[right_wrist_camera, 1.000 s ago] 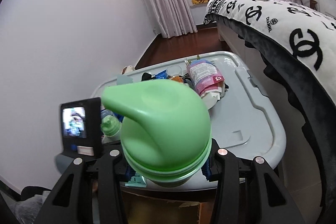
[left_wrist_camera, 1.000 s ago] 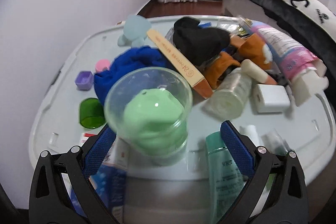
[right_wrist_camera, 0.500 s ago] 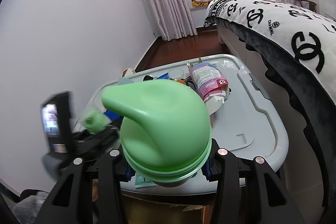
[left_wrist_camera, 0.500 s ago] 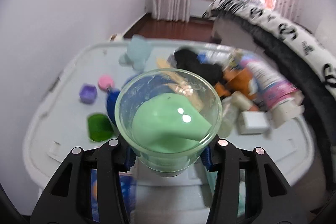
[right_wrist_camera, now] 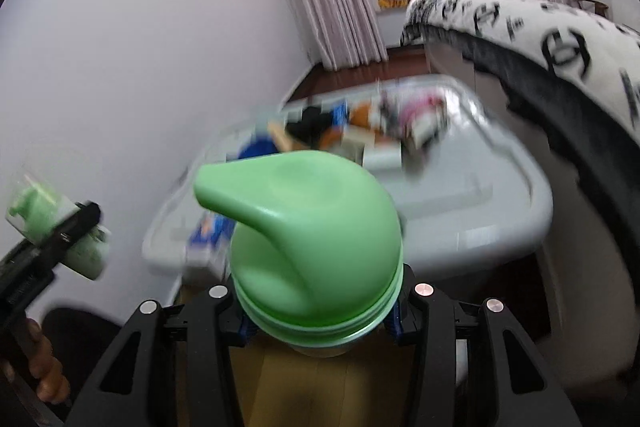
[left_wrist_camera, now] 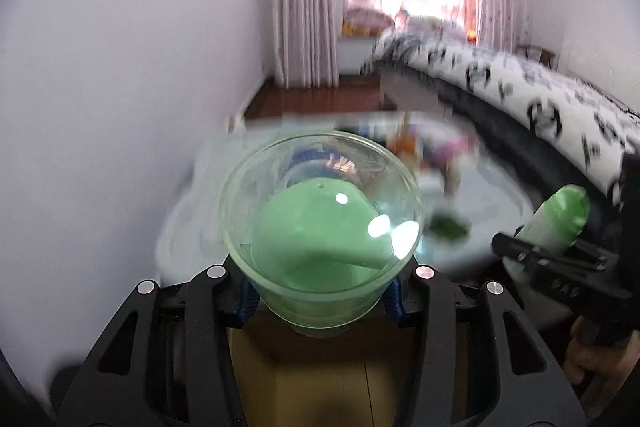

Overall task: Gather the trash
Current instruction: 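Carry both green pump bottles over the cardboard box and open both tools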

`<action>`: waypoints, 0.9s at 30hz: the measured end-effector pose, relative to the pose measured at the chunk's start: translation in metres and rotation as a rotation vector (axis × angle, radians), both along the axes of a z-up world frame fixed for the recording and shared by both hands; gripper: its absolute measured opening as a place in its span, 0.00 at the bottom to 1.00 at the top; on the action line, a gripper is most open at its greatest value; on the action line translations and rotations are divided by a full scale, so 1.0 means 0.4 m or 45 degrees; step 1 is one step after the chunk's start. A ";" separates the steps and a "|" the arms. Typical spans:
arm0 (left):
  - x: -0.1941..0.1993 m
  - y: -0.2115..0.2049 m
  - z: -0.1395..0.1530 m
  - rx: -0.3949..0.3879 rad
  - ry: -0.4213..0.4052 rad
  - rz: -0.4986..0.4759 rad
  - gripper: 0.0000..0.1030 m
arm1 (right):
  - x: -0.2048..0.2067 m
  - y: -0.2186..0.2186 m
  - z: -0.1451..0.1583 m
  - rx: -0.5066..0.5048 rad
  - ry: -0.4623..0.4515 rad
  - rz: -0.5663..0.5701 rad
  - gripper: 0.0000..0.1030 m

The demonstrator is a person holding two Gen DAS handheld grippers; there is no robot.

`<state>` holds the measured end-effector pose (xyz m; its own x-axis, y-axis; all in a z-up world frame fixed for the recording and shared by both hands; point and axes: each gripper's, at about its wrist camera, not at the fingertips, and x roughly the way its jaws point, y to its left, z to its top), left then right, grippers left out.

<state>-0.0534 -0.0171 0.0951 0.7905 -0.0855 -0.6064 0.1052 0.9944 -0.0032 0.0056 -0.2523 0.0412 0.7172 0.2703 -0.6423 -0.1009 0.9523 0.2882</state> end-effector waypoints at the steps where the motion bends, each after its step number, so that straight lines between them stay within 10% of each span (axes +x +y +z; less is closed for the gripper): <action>1: -0.016 0.013 -0.052 -0.012 0.068 0.016 0.45 | -0.023 0.015 -0.019 -0.014 0.025 0.011 0.45; 8: -0.006 0.049 -0.353 0.066 0.564 0.092 0.45 | -0.076 0.130 -0.192 -0.108 0.338 0.112 0.45; 15: 0.001 0.027 -0.405 0.182 0.650 0.042 0.46 | -0.054 0.152 -0.268 -0.167 0.496 0.117 0.51; 19: 0.016 0.047 -0.419 0.214 0.718 0.120 0.82 | -0.058 0.149 -0.266 -0.191 0.483 0.086 0.72; 27: 0.019 0.076 -0.401 0.180 0.692 0.160 0.82 | -0.026 0.112 -0.198 -0.068 0.382 0.046 0.71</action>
<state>-0.0457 0.0134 -0.0651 0.3608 0.1000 -0.9273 0.0067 0.9939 0.1098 -0.0048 -0.2077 -0.0379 0.4837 0.2520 -0.8382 -0.0525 0.9643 0.2596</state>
